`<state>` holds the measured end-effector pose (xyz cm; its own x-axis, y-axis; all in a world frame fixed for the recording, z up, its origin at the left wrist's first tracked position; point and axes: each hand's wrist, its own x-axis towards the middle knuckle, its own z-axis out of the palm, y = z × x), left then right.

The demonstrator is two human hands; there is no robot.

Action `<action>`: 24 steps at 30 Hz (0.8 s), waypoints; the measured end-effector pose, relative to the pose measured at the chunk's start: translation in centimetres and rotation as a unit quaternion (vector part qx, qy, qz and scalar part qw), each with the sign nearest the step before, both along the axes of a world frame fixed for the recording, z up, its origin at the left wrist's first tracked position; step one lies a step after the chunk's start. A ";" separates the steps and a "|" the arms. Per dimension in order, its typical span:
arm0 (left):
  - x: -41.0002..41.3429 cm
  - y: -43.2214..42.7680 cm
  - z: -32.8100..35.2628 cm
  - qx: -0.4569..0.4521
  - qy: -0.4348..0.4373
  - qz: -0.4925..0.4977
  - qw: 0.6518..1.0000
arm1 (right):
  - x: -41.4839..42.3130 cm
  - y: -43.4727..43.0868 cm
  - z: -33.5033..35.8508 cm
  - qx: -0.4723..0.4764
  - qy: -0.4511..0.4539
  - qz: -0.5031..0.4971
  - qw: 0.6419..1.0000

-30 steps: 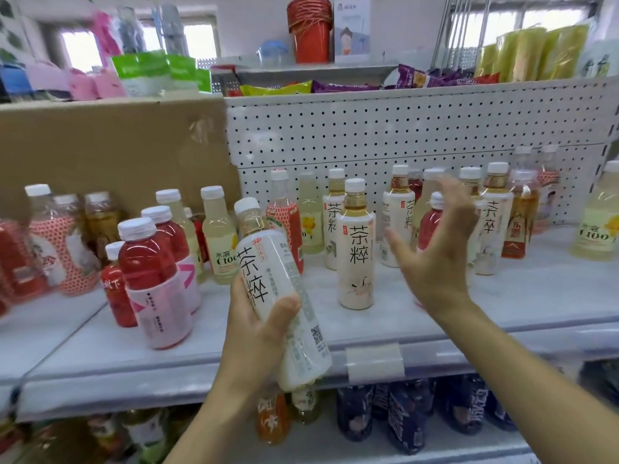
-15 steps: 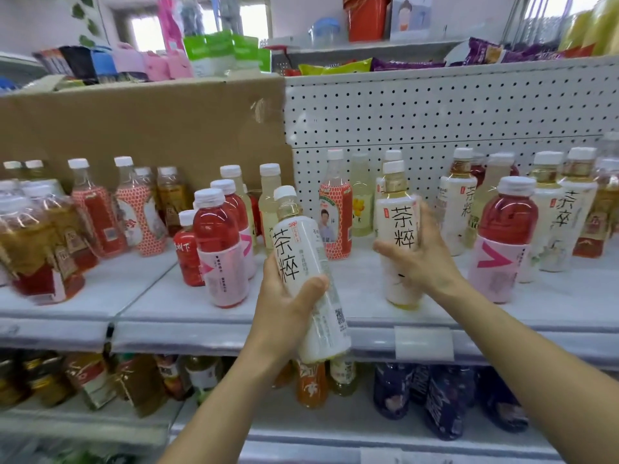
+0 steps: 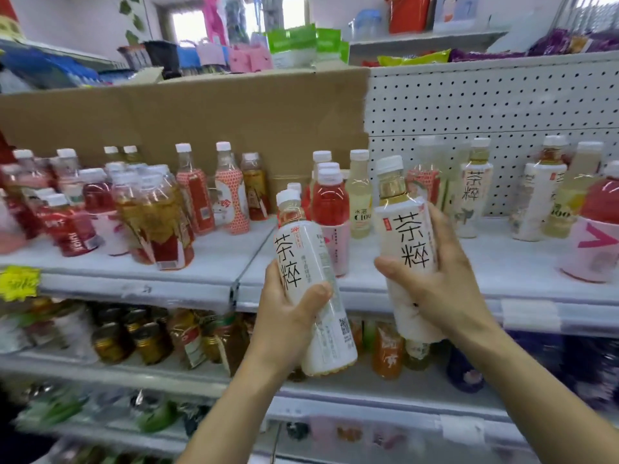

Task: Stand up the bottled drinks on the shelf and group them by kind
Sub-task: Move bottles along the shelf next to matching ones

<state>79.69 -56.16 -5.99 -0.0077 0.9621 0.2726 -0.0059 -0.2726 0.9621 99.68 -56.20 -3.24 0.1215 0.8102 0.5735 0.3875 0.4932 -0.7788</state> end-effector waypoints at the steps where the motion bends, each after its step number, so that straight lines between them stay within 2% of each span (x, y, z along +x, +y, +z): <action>1: -1.9 -0.5 -0.1 -0.002 0.003 0.001 1.000 | -2.0 -0.5 -0.3 -0.005 0.007 0.008 1.000; 14: -25.4 -5.0 -1.8 -0.020 0.025 0.031 0.999 | -26.0 -3.4 -2.6 -0.044 0.051 0.080 0.995; 24: -39.3 -0.5 -1.0 -0.004 0.019 0.114 0.993 | -40.0 3.2 -0.8 -0.039 0.062 0.162 0.984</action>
<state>40.41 -56.68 -7.02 -0.2159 0.9385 0.2695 0.0920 -0.2553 0.9625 59.71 -52.98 -4.07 -0.0858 0.8588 0.5051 0.1192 0.5122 -0.8506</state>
